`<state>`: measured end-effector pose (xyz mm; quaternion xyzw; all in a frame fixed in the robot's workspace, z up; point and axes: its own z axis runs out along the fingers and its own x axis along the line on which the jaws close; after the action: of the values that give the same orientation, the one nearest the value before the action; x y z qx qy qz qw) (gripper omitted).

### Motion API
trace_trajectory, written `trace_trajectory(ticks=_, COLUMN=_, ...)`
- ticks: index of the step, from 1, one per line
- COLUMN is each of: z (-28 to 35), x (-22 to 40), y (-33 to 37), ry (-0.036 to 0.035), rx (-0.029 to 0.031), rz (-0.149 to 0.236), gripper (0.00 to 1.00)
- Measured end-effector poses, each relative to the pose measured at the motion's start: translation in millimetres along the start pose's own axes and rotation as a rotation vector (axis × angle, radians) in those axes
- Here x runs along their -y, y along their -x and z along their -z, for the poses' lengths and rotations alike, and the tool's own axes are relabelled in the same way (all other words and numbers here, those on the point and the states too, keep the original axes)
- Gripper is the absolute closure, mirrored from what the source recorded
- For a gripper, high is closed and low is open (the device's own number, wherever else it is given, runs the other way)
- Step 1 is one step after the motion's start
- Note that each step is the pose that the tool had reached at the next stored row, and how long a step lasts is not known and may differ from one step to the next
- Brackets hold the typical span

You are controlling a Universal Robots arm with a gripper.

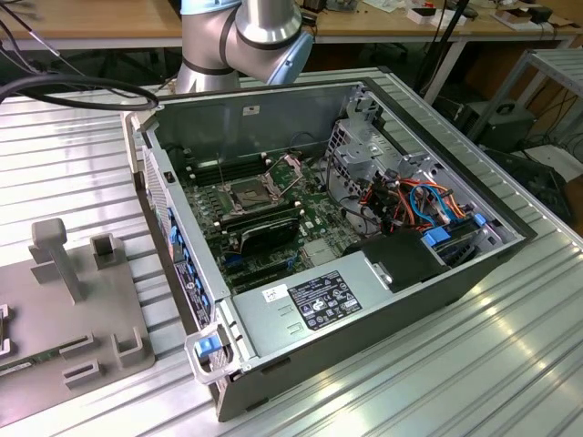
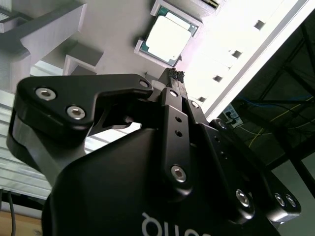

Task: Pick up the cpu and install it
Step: 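Pick up the cpu and move it towards the insertion slot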

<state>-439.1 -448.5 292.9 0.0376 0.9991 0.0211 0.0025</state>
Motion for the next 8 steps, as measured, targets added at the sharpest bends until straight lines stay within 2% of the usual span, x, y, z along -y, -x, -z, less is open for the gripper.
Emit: trace_trajectory(ticks=8, z=-0.2, x=-0.3, y=0.0, ry=-0.0004, rx=-0.0003, rz=0.004, gripper=0.89)
